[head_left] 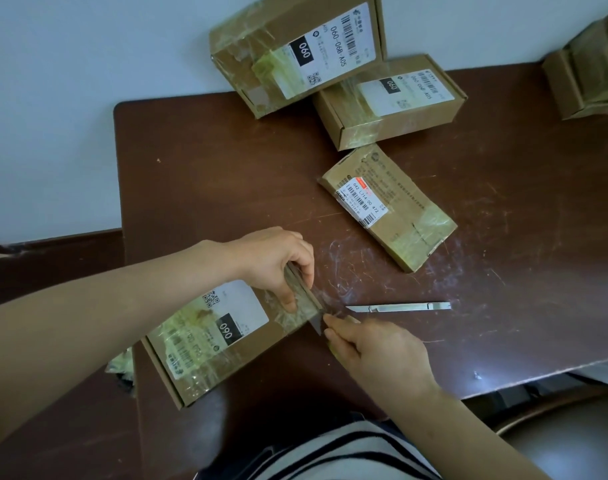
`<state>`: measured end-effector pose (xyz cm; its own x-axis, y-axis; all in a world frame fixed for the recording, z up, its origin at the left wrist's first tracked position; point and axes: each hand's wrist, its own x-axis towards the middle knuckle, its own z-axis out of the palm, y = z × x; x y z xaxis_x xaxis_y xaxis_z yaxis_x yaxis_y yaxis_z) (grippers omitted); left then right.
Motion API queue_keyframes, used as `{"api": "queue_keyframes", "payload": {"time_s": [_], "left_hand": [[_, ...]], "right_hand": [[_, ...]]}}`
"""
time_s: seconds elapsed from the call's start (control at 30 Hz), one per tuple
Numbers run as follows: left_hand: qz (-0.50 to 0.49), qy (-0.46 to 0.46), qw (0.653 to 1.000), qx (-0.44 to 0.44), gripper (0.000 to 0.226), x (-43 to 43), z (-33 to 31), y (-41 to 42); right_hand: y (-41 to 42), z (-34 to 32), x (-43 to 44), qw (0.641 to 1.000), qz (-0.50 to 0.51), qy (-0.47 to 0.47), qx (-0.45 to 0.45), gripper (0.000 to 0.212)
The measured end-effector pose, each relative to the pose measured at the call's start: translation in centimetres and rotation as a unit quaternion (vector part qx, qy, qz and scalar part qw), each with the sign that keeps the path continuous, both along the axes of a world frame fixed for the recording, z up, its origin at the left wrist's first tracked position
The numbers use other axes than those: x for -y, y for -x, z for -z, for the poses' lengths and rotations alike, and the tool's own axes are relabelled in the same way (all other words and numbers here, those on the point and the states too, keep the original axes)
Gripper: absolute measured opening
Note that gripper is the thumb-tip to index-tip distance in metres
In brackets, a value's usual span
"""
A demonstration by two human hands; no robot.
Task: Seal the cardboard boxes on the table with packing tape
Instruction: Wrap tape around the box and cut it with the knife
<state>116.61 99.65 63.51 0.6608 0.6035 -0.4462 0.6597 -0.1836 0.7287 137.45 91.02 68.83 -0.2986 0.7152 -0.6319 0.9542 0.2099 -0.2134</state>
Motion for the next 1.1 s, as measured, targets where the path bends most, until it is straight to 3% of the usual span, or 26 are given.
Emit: {"api": "queue_keyframes", "payload": {"time_s": [0.27,0.67,0.93,1.1], "left_hand": [[-0.008,0.004,1.000,0.001,0.039,-0.1,0.2,-0.1],[0.004,0.002,1.000,0.003,0.038,-0.2,0.4,-0.1],[0.020,-0.003,1.000,-0.001,0.040,-0.3,0.5,-0.1],[0.022,-0.005,1.000,-0.002,0.041,-0.3,0.6,0.0]], "right_hand": [[0.5,0.6,0.0,1.000,-0.005,0.006,0.024,0.041],[1.9,0.8,-0.6,0.998,0.045,0.050,-0.013,0.042],[3.2,1.2,-1.3,0.999,-0.017,-0.030,0.004,0.032],[3.1,1.5,-1.8,0.995,0.069,-0.075,-0.009,0.034]]}}
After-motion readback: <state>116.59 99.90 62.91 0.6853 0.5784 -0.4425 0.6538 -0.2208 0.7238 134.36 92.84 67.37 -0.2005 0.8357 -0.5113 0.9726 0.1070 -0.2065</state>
